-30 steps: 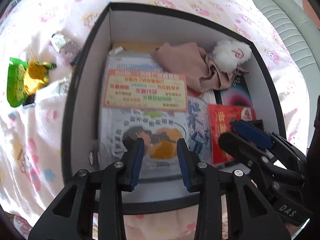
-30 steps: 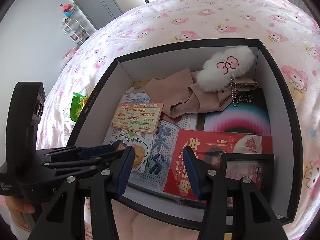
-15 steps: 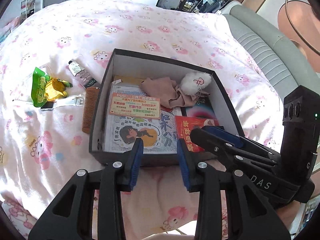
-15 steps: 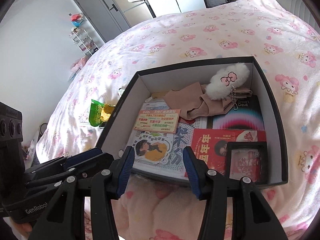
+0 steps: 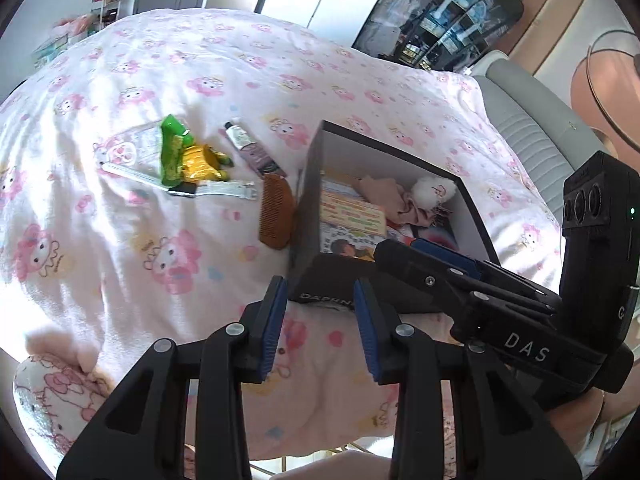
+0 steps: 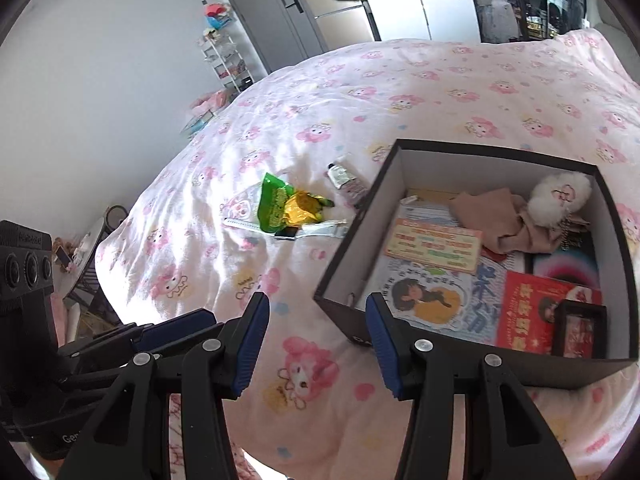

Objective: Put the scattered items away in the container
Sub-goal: 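Withdraw the left gripper from the box back toward the remaining items, then grasp the white smartwatch strap with the left gripper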

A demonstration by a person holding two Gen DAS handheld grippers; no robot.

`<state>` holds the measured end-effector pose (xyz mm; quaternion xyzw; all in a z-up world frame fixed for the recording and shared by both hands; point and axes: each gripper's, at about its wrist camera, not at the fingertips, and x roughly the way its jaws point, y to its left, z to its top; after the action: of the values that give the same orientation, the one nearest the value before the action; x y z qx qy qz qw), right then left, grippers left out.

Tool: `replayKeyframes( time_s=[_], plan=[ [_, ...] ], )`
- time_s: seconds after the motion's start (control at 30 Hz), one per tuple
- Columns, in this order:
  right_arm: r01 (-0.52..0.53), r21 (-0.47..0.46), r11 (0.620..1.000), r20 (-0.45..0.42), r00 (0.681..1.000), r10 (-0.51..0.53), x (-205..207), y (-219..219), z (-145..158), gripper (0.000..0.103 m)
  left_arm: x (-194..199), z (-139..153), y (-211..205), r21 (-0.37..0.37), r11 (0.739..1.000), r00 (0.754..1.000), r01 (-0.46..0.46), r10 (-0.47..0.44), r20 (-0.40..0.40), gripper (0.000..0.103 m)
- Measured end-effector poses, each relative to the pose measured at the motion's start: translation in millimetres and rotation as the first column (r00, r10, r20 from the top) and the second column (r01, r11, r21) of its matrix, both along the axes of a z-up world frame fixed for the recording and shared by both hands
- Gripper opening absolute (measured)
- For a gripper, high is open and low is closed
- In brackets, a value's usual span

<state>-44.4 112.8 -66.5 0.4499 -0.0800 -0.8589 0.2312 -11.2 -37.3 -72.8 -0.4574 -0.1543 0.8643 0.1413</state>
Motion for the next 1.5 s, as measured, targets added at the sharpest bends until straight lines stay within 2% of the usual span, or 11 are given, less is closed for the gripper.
replayKeyframes(
  time_s=[0.13, 0.33, 0.5, 0.7, 0.9, 0.93, 1.03, 1.1, 1.27, 1.37, 1.5],
  plan=[
    [-0.067, -0.045, 0.997, 0.025, 0.997, 0.068, -23.9, -44.0, -12.8, 0.046, -14.1, -22.0, -48.6, 0.002, 0.996, 0.996, -0.09, 0.09, -0.003, 0.034],
    [-0.049, -0.072, 0.996, 0.151, 0.987, 0.059, -80.4, -104.4, -56.0, 0.046, -71.2, -72.0, -121.9, 0.055, 0.969, 0.97, -0.242, 0.24, 0.038, 0.034],
    [0.04, -0.008, 0.999, 0.222, 0.974, -0.038, -127.6, -132.9, -99.5, 0.046, -129.5, -119.2, -164.0, 0.139, 0.924, 0.924, -0.357, 0.327, 0.2, 0.034],
    [0.201, 0.023, 0.979, 0.279, 0.939, -0.2, -160.5, -124.4, -135.4, 0.046, -176.0, -159.3, -176.4, 0.231, 0.896, 0.91, -0.38, 0.317, 0.267, 0.034],
    [0.319, 0.047, 0.947, 0.312, 0.896, -0.317, -180.7, -115.4, -162.4, 0.046, -195.5, -192.0, -186.6, 0.336, 0.812, 0.87, -0.477, 0.38, 0.315, 0.034],
    [0.324, 0.044, 0.945, 0.312, 0.894, -0.321, -184.1, -115.7, -164.7, 0.047, -198.4, -193.5, -187.6, 0.337, 0.811, 0.869, -0.479, 0.384, 0.312, 0.033],
    [0.317, 0.035, 0.948, 0.305, 0.899, -0.313, -194.8, -117.0, -171.4, 0.049, -203.1, -195.3, -184.9, 0.291, 0.83, 0.868, -0.475, 0.389, 0.308, 0.006],
    [0.281, 0.042, 0.959, 0.277, 0.919, -0.281, -197.9, -120.6, -168.2, 0.043, -200.6, -193.1, -181.1, 0.288, 0.835, 0.872, -0.469, 0.388, 0.298, 0.004],
    [0.182, -0.023, 0.983, 0.242, 0.955, -0.171, -183.3, -123.3, -149.7, 0.006, -174.8, -170.9, -167.3, 0.285, 0.861, 0.901, -0.421, 0.363, 0.235, 0.002],
    [0.201, -0.01, 0.98, 0.147, 0.969, -0.197, -157.9, -117.3, -130.3, 0.005, -152.5, -165.5, -151.8, 0.26, 0.882, 0.914, -0.393, 0.344, 0.216, 0.002],
    [0.157, -0.061, 0.986, 0.111, 0.982, -0.149, -126.4, -113.0, -112.2, 0.004, -120.9, -152.2, -126.4, 0.24, 0.907, 0.935, -0.346, 0.313, 0.165, 0.002]
  ],
)
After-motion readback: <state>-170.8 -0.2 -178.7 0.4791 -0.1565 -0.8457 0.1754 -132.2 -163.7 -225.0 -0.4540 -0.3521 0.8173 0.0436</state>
